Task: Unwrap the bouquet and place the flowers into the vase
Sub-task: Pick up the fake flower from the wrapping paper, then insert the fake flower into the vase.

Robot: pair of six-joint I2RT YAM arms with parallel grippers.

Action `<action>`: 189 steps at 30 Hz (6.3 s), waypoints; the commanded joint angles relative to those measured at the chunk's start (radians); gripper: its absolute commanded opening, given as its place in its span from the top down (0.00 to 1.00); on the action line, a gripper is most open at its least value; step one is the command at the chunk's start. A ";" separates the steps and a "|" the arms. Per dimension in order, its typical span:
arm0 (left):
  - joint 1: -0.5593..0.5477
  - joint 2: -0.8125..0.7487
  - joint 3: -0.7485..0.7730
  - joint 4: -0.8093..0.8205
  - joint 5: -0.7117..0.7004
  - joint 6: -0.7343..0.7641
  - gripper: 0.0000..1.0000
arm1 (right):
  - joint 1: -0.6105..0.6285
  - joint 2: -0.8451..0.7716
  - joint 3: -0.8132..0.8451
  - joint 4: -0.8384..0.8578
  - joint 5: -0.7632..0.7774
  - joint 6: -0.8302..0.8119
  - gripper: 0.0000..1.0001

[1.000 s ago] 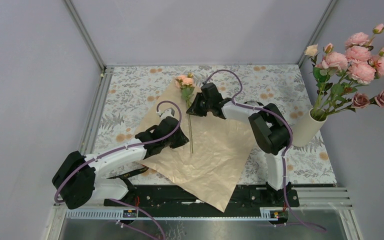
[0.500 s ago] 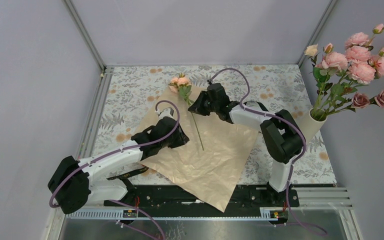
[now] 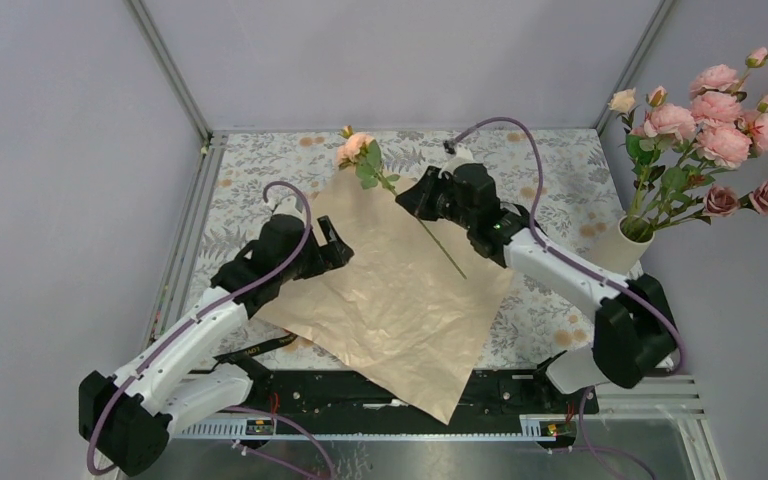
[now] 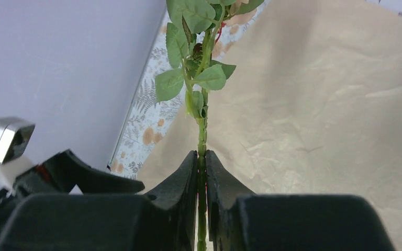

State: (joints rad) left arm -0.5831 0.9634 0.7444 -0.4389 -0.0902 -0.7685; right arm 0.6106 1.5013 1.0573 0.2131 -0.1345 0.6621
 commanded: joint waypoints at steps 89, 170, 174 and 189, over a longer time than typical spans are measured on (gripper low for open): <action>-0.130 0.033 0.441 0.121 0.424 0.313 0.01 | 0.274 -0.625 -0.075 -0.333 0.446 -0.339 1.00; 0.336 0.064 0.220 -0.145 0.086 0.534 0.01 | -0.850 -0.600 -0.227 0.277 0.710 -0.979 1.00; 0.339 0.063 0.217 -0.141 0.097 0.531 0.01 | -0.849 -0.623 -0.278 0.265 0.667 -0.967 1.00; 0.341 0.054 0.208 -0.138 0.136 0.526 0.01 | -0.849 -0.664 -0.406 0.216 0.625 -0.864 1.00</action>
State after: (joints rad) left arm -0.2489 1.0298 0.9546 -0.6296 0.0227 -0.2432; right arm -0.2359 0.8688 0.6731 0.4103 0.5053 -0.2684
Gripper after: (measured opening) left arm 0.989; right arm 0.048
